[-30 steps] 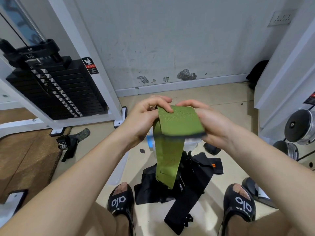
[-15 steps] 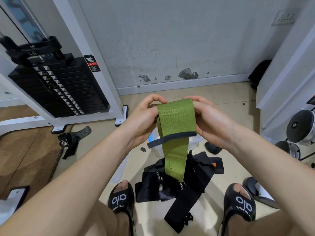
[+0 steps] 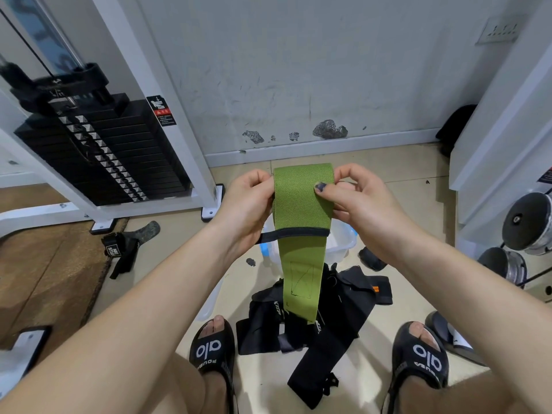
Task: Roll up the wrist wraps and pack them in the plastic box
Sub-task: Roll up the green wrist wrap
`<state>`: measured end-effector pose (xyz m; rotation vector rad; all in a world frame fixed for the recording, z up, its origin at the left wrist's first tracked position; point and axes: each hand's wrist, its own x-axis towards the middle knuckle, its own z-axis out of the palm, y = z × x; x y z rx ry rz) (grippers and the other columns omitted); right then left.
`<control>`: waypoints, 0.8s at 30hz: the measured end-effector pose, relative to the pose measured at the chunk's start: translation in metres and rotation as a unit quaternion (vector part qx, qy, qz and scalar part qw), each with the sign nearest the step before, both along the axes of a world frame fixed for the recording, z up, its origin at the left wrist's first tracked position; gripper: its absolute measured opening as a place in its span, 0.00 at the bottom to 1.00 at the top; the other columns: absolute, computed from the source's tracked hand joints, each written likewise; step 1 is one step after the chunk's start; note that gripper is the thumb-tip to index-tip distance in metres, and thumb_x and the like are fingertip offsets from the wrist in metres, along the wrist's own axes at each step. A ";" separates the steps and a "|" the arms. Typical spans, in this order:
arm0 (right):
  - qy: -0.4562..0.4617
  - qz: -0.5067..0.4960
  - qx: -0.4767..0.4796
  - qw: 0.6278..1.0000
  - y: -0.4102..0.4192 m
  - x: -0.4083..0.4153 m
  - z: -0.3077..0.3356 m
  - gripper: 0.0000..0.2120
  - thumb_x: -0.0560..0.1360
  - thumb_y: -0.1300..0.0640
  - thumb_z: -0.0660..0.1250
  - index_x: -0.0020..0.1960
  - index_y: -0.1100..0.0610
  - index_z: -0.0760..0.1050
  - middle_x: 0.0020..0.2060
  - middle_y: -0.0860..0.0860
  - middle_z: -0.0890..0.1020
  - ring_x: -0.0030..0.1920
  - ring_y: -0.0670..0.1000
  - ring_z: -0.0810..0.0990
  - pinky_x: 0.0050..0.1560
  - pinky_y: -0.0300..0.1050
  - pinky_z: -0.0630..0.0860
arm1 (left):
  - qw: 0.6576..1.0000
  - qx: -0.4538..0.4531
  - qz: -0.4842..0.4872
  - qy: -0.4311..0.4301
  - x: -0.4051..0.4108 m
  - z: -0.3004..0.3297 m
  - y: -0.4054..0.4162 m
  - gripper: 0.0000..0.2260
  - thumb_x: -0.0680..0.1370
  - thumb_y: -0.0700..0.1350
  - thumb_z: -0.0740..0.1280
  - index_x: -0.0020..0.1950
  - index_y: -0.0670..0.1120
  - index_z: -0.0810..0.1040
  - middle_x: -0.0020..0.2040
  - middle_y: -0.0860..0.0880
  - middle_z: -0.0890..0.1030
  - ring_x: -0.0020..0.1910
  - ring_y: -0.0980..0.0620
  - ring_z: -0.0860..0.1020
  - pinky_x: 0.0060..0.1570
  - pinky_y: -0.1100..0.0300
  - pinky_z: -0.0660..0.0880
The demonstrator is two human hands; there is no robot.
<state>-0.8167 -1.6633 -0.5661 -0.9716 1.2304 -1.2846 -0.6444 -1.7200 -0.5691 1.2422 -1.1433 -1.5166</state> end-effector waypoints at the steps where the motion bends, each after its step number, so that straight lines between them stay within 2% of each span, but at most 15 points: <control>1: -0.003 -0.001 -0.005 1.000 0.000 0.000 0.000 0.10 0.78 0.66 0.70 0.47 0.55 0.70 0.36 0.59 0.69 0.45 0.54 0.76 0.52 0.51 0.78 | 1.000 -0.002 -0.002 0.002 0.001 0.000 0.000 0.18 0.79 0.34 0.70 0.33 0.47 0.69 0.31 0.50 0.72 0.32 0.53 0.70 0.40 0.57 0.69; 3: -0.006 -0.008 -0.010 1.000 0.001 0.001 0.001 0.13 0.77 0.68 0.70 0.44 0.56 0.69 0.34 0.59 0.66 0.44 0.54 0.76 0.51 0.50 0.77 | 1.000 0.004 -0.010 0.010 0.001 -0.001 -0.001 0.14 0.79 0.36 0.71 0.37 0.46 0.72 0.37 0.44 0.74 0.36 0.49 0.72 0.42 0.55 0.72; 6: -0.017 -0.024 -0.008 1.000 0.000 -0.001 0.001 0.16 0.76 0.71 0.70 0.41 0.56 0.67 0.27 0.50 0.74 0.37 0.53 0.79 0.48 0.48 0.79 | 0.999 0.019 -0.027 0.035 -0.002 0.003 0.000 0.05 0.80 0.37 0.70 0.46 0.42 0.76 0.46 0.40 0.76 0.42 0.45 0.75 0.42 0.56 0.76; 8: -0.039 -0.029 -0.007 0.999 0.001 -0.002 0.003 0.16 0.76 0.72 0.70 0.40 0.56 0.67 0.27 0.48 0.77 0.34 0.50 0.80 0.42 0.42 0.81 | 0.997 0.014 -0.043 0.055 -0.002 0.010 0.001 0.03 0.82 0.40 0.68 0.52 0.40 0.76 0.48 0.40 0.80 0.44 0.48 0.80 0.44 0.59 0.81; 9: -0.050 -0.035 -0.006 0.998 0.001 -0.004 0.005 0.16 0.76 0.72 0.69 0.40 0.57 0.67 0.30 0.51 0.78 0.34 0.50 0.81 0.39 0.41 0.80 | 0.998 0.007 -0.050 0.048 -0.001 0.012 0.000 0.05 0.84 0.42 0.66 0.51 0.41 0.77 0.47 0.44 0.82 0.43 0.50 0.81 0.45 0.61 0.81; 11: -0.068 -0.053 -0.004 0.996 0.000 -0.007 0.008 0.16 0.76 0.73 0.69 0.39 0.57 0.67 0.37 0.57 0.79 0.34 0.50 0.82 0.37 0.40 0.80 | 0.998 -0.033 -0.058 -0.018 0.004 0.015 0.001 0.12 0.86 0.48 0.61 0.46 0.45 0.77 0.44 0.50 0.82 0.42 0.53 0.81 0.49 0.59 0.81; 13: -0.074 -0.071 -0.003 0.995 -0.001 -0.011 0.010 0.16 0.76 0.73 0.69 0.39 0.57 0.68 0.41 0.59 0.80 0.34 0.49 0.82 0.35 0.40 0.79 | 0.983 -0.118 -0.063 -0.129 0.010 0.011 0.003 0.13 0.85 0.51 0.63 0.45 0.45 0.76 0.43 0.52 0.81 0.43 0.52 0.81 0.52 0.57 0.78; 15: -0.081 -0.087 -0.007 0.993 -0.002 -0.013 0.012 0.16 0.76 0.73 0.68 0.39 0.57 0.67 0.43 0.59 0.82 0.34 0.50 0.83 0.35 0.39 0.79 | 0.939 -0.224 -0.081 -0.250 0.017 0.006 0.007 0.11 0.82 0.52 0.68 0.46 0.47 0.75 0.42 0.55 0.77 0.44 0.54 0.76 0.47 0.62 0.72; 17: -0.091 -0.099 -0.011 0.991 -0.002 -0.013 0.013 0.16 0.76 0.74 0.68 0.39 0.56 0.68 0.44 0.59 0.82 0.35 0.51 0.83 0.34 0.39 0.79 | 0.902 -0.282 -0.086 -0.317 0.021 0.004 0.011 0.10 0.78 0.55 0.72 0.45 0.52 0.75 0.40 0.56 0.71 0.41 0.57 0.71 0.42 0.63 0.66; 18: -0.094 -0.103 -0.013 0.990 -0.002 -0.013 0.013 0.16 0.76 0.74 0.68 0.40 0.56 0.68 0.45 0.60 0.82 0.35 0.51 0.83 0.34 0.40 0.79 | 0.895 -0.287 -0.094 -0.329 0.022 0.004 0.012 0.10 0.77 0.56 0.73 0.44 0.54 0.76 0.38 0.56 0.70 0.39 0.57 0.70 0.40 0.63 0.65; 21: -0.096 -0.109 -0.017 0.989 -0.003 -0.012 0.013 0.16 0.76 0.73 0.68 0.40 0.56 0.68 0.43 0.59 0.82 0.35 0.50 0.83 0.34 0.40 0.79 | 0.902 -0.235 -0.151 -0.329 0.022 0.003 0.016 0.08 0.77 0.56 0.73 0.45 0.54 0.78 0.32 0.54 0.70 0.32 0.56 0.69 0.35 0.62 0.66; 24: -0.085 -0.109 -0.018 0.990 -0.004 -0.012 0.013 0.15 0.76 0.72 0.69 0.41 0.56 0.69 0.42 0.58 0.82 0.34 0.50 0.82 0.36 0.41 0.79 | 0.915 -0.203 -0.192 -0.291 0.020 0.000 0.017 0.09 0.79 0.51 0.73 0.42 0.55 0.76 0.34 0.47 0.75 0.33 0.52 0.79 0.41 0.56 0.73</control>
